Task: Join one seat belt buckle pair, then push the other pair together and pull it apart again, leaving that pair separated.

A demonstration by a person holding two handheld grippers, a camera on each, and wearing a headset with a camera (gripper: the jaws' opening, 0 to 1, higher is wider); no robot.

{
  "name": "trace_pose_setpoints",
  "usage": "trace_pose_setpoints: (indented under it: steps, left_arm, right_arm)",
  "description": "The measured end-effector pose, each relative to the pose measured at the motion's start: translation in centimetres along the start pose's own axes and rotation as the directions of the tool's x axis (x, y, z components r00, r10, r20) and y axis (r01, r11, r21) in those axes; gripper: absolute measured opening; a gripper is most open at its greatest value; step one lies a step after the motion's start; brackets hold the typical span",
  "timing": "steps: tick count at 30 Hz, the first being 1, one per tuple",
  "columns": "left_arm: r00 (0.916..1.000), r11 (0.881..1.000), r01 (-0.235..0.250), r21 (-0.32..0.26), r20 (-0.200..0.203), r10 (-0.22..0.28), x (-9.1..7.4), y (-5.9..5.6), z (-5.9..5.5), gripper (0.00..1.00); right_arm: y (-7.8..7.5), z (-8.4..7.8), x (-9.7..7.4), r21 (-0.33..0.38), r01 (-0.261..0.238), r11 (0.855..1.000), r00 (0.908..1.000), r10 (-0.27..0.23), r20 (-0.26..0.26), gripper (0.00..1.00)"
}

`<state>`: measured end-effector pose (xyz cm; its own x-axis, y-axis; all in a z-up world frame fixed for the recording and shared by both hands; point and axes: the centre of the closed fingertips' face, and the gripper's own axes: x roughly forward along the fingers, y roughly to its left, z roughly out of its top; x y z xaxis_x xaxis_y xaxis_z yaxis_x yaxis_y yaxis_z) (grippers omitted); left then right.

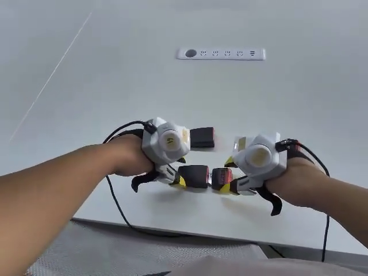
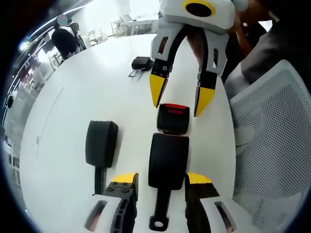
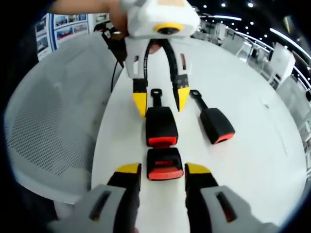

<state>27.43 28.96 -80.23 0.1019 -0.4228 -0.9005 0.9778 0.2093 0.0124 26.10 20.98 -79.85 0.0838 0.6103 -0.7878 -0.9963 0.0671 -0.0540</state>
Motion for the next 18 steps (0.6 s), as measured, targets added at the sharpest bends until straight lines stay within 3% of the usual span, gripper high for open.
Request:
trace_pose_setpoints:
  steps: [5,9,13,18]
  left_arm:
    - [0.9993,0.999,-0.037,0.003,0.003,0.037,-0.7,1.3,0.2,0.38]
    - [0.9984,0.999,-0.054,0.006,0.014,0.054,-0.7,2.2,1.1,0.39]
    - [0.9973,0.997,-0.072,0.035,0.02,0.071,-0.9,3.0,2.1,0.42]
    - [0.9937,0.994,-0.107,0.018,0.036,0.106,-1.0,5.1,2.9,0.43]
  right_arm:
    - [-0.6,0.2,-0.9,-0.001,0.014,1.0,0.9998,-0.014,0.016,0.35]
    - [-1.2,-0.3,-1.2,-0.012,0.021,1.0,0.9997,-0.021,0.008,0.35]
    - [-2.4,-1.2,-1.8,-0.022,0.035,0.999,0.9994,-0.035,0.004,0.35]
    - [-4.5,-3.0,-2.9,-0.003,0.061,0.998,0.998,-0.061,-0.017,0.35]
